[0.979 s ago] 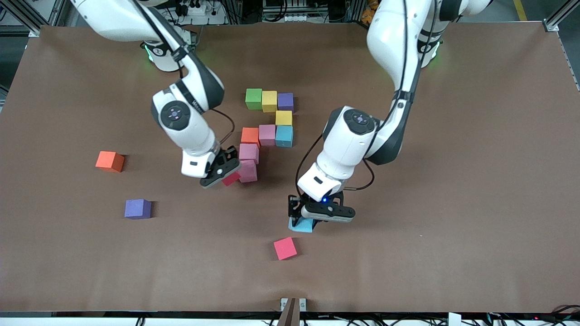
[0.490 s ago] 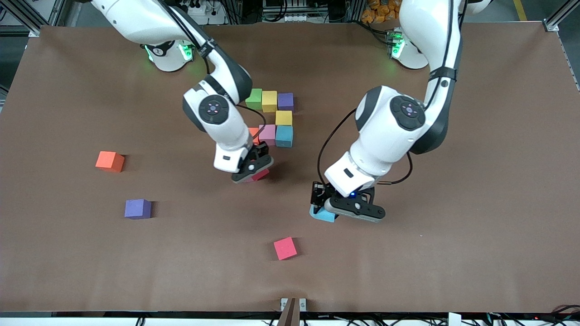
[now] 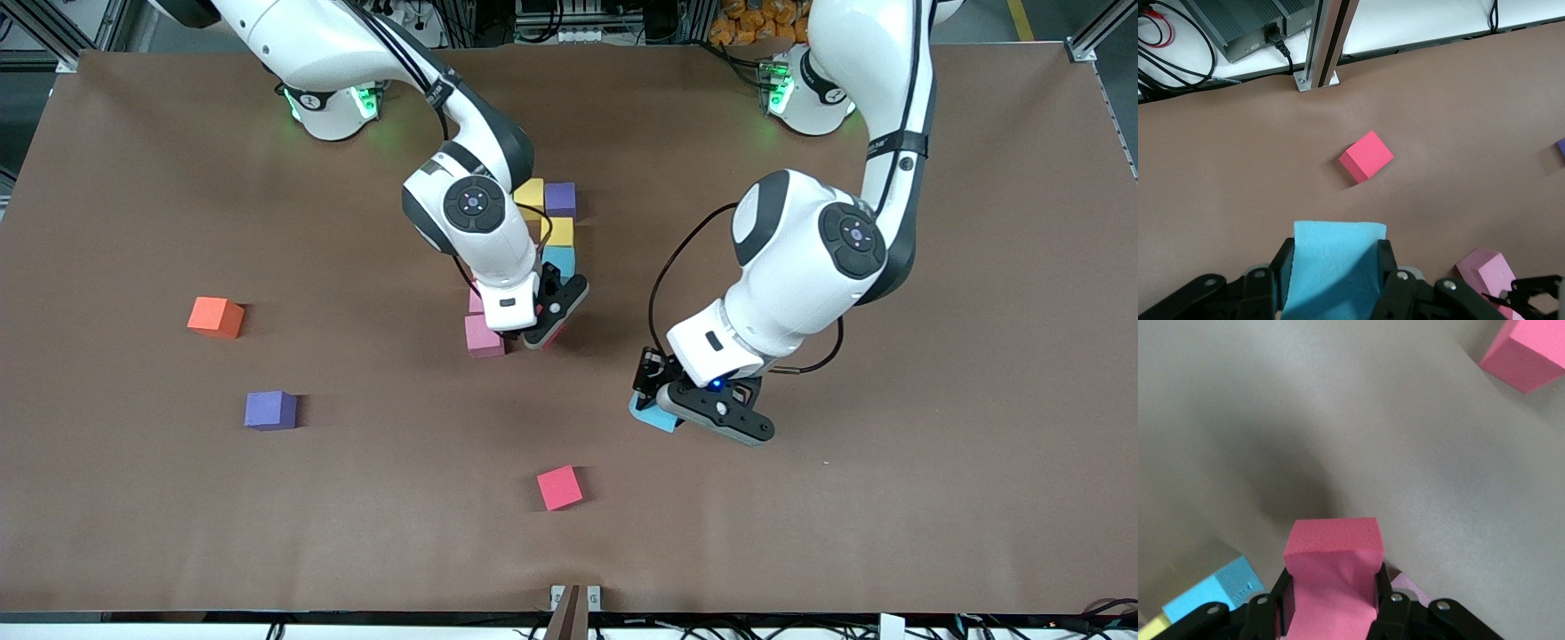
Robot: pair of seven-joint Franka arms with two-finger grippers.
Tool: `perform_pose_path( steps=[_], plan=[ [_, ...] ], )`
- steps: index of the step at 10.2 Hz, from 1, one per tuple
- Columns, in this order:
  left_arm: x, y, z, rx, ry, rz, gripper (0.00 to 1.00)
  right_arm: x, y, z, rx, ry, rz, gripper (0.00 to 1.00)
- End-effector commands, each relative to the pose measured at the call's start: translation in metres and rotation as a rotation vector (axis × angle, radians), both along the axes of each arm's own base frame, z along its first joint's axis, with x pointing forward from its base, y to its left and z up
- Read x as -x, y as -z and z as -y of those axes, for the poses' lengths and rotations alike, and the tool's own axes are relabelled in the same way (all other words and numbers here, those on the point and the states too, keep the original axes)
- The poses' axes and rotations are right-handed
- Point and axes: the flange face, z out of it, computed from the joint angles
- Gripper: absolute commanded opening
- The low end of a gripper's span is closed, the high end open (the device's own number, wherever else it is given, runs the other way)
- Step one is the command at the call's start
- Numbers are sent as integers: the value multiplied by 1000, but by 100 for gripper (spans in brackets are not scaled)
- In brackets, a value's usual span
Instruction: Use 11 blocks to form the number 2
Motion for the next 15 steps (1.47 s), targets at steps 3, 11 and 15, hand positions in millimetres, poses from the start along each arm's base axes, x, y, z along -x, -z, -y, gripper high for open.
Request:
perform_pose_path(
  steps=[3, 11, 15],
  plan=[
    [-1, 4, -19, -32, 65, 5, 55, 0, 20, -4, 57, -401, 6, 0],
    [3, 14, -12, -40, 64, -14, 55, 4, 49, 6, 98, -614, -10, 0],
    [3, 23, -9, -45, 63, -24, 55, 6, 60, 13, 108, -611, -26, 0]
  ],
)
